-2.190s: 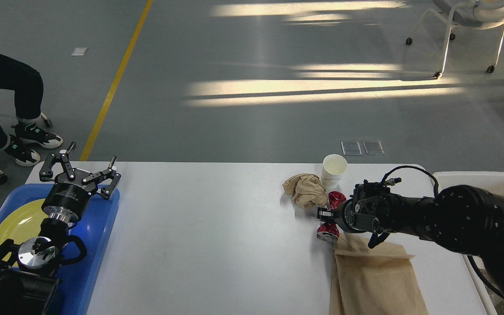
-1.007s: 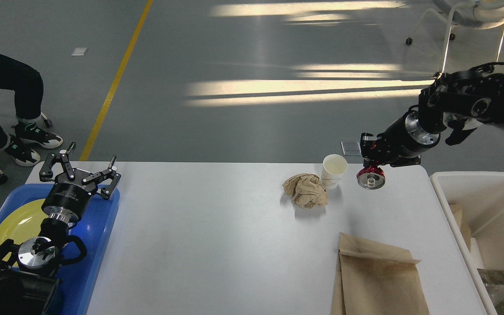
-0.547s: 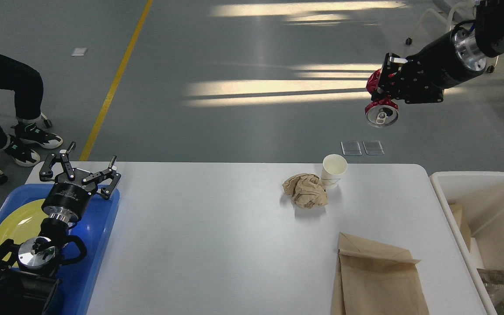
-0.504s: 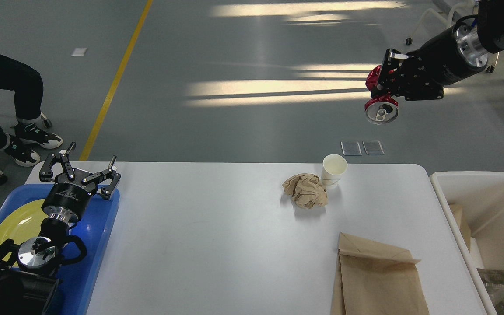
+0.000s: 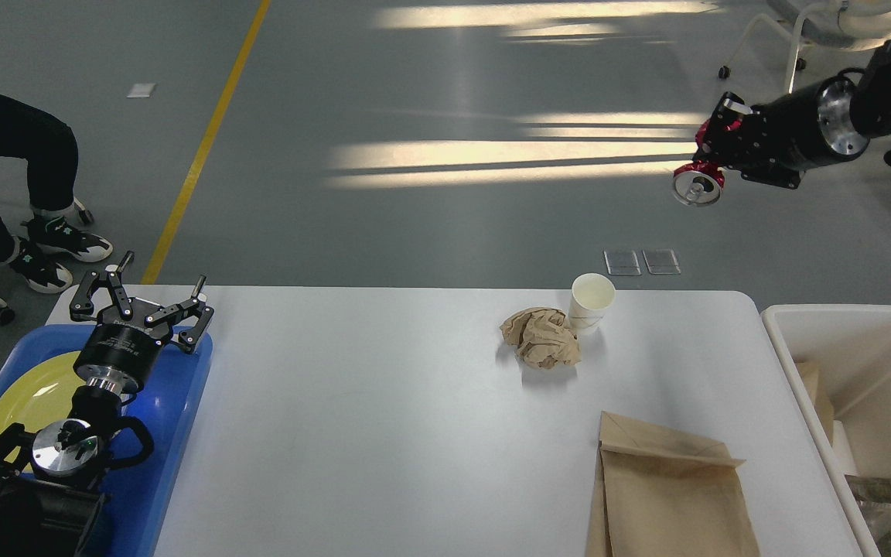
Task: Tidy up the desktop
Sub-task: 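Lift the red can and drop it into the white bin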
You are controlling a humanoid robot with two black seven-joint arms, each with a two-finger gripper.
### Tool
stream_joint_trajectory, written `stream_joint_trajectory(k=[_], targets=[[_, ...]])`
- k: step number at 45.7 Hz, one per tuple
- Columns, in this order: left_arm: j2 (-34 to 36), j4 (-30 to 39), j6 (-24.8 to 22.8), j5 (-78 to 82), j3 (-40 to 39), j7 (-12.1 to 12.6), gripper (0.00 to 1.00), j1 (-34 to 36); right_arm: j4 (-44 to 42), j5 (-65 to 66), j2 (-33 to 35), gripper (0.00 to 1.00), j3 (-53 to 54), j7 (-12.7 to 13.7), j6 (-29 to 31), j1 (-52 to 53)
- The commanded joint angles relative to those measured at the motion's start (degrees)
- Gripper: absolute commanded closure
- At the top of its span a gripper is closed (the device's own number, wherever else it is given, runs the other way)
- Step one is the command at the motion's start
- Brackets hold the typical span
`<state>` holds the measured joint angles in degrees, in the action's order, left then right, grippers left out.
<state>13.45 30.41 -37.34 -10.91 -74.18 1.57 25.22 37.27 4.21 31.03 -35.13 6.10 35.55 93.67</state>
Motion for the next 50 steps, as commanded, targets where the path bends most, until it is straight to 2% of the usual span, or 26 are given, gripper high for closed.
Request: stream_joint_trajectory(k=[1, 14, 19, 25, 28, 36, 37, 38, 39, 41, 42, 43, 50], targets=[[0.0, 0.0, 0.0, 0.0, 0.0, 0.0, 0.04, 0.0, -4.3, 0.0, 1.0, 1.00, 1.1, 0.1, -4.1, -6.2], [0.0, 0.0, 0.0, 0.0, 0.0, 0.0, 0.04, 0.0, -11.8, 0.1, 2.3, 1.00, 1.1, 0.1, -15.3, -19.4], [0.0, 0.0, 0.0, 0.0, 0.0, 0.0, 0.04, 0.0, -14.4, 0.1, 2.2, 1.00, 1.1, 0.2, -22.3, -25.0], [0.0, 0.0, 0.0, 0.0, 0.0, 0.0, 0.04, 0.0, -15.2, 0.1, 1.8, 1.00, 0.9, 0.3, -33.2, -33.2], [0.0, 0.0, 0.0, 0.0, 0.0, 0.0, 0.04, 0.0, -15.2, 0.1, 1.9, 1.00, 0.9, 0.3, -35.2, -35.2], [0.0, 0.0, 0.0, -0.1, 0.0, 0.0, 0.04, 0.0, -15.2, 0.1, 2.3, 1.00, 0.5, 0.2, -35.7, -38.2], [0.0, 0.0, 0.0, 0.0, 0.0, 0.0, 0.04, 0.0, -15.3, 0.1, 2.3, 0.96, 0.5, 0.2, -35.8, -38.6], [0.0, 0.0, 0.0, 0.0, 0.0, 0.0, 0.04, 0.0, -15.3, 0.1, 2.3, 0.84, 0.4, 0.2, -35.9, -39.0], [0.0, 0.0, 0.0, 0.0, 0.0, 0.0, 0.04, 0.0, -15.3, 0.1, 2.3, 0.68, 0.3, 0.2, -36.0, -39.3], [0.0, 0.0, 0.0, 0.0, 0.0, 0.0, 0.04, 0.0, -15.5, 0.1, 2.2, 0.28, 0.2, 0.2, -36.3, -39.9], [0.0, 0.0, 0.0, 0.0, 0.0, 0.0, 0.04, 0.0, -15.6, 0.1, 2.1, 0.14, 0.1, 0.2, -36.4, -40.2], [0.0, 0.0, 0.0, 0.0, 0.0, 0.0, 0.04, 0.0, -15.7, 0.1, 1.9, 0.08, 0.0, 0.2, -36.5, -40.6], [0.0, 0.0, 0.0, 0.0, 0.0, 0.0, 0.04, 0.0, -15.8, 0.2, -0.1, 0.08, -2.1, 0.2, -36.8, -43.7]])
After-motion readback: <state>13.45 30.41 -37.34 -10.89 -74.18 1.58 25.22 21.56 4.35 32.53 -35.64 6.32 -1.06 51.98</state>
